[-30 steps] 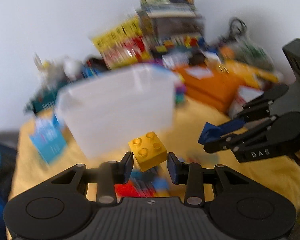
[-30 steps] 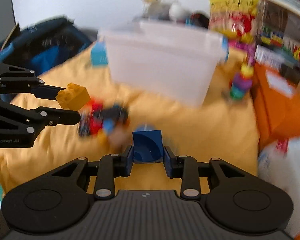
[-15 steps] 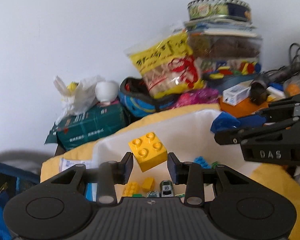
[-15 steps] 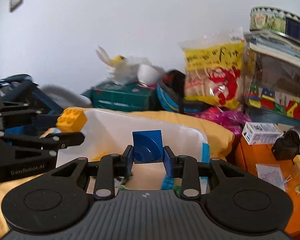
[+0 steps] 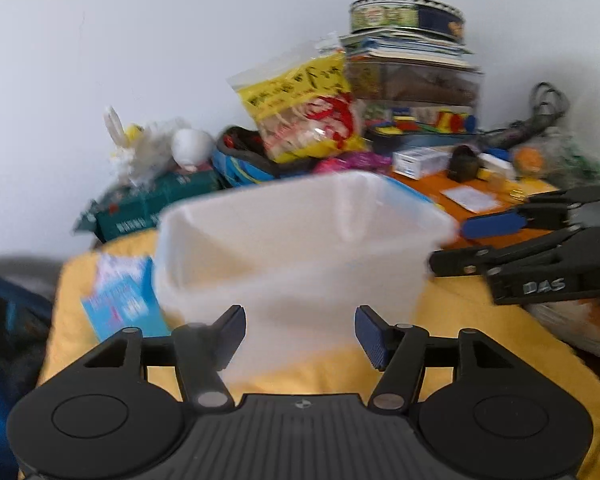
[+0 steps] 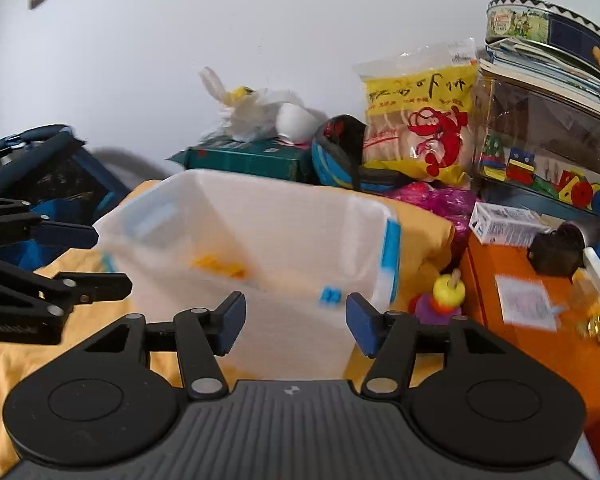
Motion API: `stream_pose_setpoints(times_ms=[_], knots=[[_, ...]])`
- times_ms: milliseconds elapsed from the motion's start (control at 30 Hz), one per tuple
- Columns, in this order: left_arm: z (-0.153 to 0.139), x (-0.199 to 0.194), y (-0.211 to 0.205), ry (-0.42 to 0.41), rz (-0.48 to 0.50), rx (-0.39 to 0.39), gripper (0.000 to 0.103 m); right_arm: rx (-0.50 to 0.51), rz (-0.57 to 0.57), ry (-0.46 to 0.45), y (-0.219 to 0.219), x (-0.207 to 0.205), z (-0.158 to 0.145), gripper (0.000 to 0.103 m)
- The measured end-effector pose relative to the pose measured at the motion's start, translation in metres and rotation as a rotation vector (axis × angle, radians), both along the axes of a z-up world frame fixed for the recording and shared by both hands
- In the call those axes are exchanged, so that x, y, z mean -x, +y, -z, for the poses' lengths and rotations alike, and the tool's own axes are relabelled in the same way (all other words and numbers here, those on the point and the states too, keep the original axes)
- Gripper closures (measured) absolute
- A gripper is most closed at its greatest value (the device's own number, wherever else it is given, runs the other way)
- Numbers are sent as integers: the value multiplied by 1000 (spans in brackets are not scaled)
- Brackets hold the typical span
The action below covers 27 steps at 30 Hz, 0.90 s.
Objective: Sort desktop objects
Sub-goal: 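Carry both bricks over the white bin and open both tools, then move both open tools back over the toy pile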
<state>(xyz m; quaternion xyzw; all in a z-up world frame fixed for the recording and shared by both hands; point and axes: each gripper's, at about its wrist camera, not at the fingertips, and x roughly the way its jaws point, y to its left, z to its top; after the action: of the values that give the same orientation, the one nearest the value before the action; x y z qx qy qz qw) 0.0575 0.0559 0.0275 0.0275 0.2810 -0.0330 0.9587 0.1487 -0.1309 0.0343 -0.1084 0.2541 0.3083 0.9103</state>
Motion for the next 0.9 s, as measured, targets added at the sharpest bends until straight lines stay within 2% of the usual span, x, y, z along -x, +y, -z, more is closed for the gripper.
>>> stream_pose_setpoints(times_ms=[67,133,267,367,400,433,567,667,733,833,867,900], knots=[[12,21,-9,23,16,11,38,-4,-34,-24,-8,16,12,35],[26,38,-17,60,31,24,38,-19,-30,-12,-19,32,31,23],[51,60,-28,149,49,36,38,-8,-42,73,-35,47,77,21],[59,69,-32,183,42,38,38,1,-64,122,-45,48,106,21],[59,70,-33,188,42,40,38,-53,-63,106,-52,49,110,15],[58,72,-34,186,38,38,38,-62,-60,108,-55,48,112,13],[50,74,-38,164,30,30,38,-72,-85,111,-63,47,109,13],[49,74,-42,162,22,17,38,-161,-164,97,-74,58,105,10],[51,74,-45,170,18,17,38,-126,-242,117,-68,60,108,9],[52,75,-49,179,20,8,38,-12,-272,158,-52,60,130,8],[52,75,-49,180,23,7,38,24,-273,144,-47,62,134,6],[53,75,-51,182,26,7,38,37,-288,132,-44,64,133,0]])
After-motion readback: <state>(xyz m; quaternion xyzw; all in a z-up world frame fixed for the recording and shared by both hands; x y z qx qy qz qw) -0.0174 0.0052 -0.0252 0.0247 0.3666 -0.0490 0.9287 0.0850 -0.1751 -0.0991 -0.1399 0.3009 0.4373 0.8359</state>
